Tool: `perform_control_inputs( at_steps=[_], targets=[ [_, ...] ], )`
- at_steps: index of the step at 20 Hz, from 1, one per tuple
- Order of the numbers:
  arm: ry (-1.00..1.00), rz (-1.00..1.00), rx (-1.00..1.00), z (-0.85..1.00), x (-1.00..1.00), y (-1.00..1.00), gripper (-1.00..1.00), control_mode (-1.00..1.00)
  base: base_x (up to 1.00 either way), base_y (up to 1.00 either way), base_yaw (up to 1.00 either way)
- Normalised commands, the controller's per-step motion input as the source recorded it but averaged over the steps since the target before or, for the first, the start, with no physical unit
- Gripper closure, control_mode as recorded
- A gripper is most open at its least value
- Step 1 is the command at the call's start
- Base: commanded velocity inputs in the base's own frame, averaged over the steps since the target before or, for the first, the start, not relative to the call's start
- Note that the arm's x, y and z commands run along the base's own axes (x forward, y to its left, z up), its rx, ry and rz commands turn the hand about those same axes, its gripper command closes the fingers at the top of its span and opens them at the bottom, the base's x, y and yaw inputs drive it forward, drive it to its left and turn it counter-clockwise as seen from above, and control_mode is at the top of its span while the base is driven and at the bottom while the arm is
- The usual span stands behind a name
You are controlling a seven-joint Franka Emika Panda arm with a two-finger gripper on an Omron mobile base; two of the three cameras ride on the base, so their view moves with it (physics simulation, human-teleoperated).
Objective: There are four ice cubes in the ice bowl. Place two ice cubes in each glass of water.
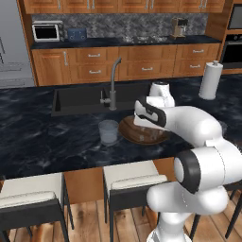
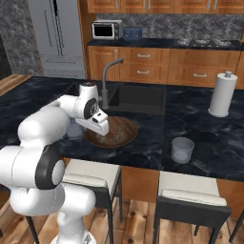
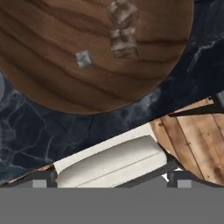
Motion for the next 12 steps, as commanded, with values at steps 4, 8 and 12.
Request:
perform_control_inputs(
  at_steps=[4,8,12],
  targets=[
    [0.03,-0.07,0.0,-0.24,0.51,0.02,-1.0,-1.0,0.0,0.0,0.0],
    [0.05,-0.07,0.0,-0.18,0.44,0.0,-1.0,-1.0,0.0,0.0,0.0],
    [0.03,-0.06,0.0,-0.17,0.25,0.0,-1.0,-1.0,0.0,0.0,0.0]
  ],
)
